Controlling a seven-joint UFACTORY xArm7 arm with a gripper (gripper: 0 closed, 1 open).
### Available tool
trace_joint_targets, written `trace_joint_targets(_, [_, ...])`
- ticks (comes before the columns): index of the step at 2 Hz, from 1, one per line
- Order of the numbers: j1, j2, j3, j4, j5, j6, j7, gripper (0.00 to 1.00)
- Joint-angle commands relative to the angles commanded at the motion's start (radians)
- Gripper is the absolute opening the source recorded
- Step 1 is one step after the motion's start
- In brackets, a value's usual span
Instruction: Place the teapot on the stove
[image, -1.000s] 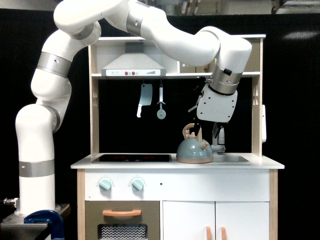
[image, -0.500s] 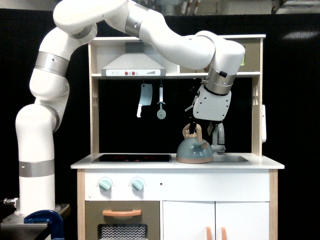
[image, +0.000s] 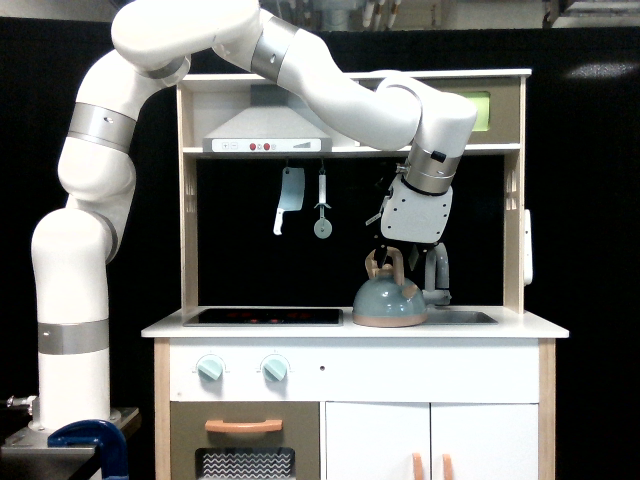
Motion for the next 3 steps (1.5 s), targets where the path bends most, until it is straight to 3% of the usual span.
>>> trace_joint_targets(1, [0.0,0.001,0.035,-0.015,0.003,-0.034,0.018,0.0])
trace_joint_targets(2, [-0.025,-0.027,0.044,-0.045,-0.005,-0.028,0.005,0.0])
trace_joint_targets(3, [-0.055,-0.226,0.058,-0.22,-0.024,-0.003,0.011,0.0])
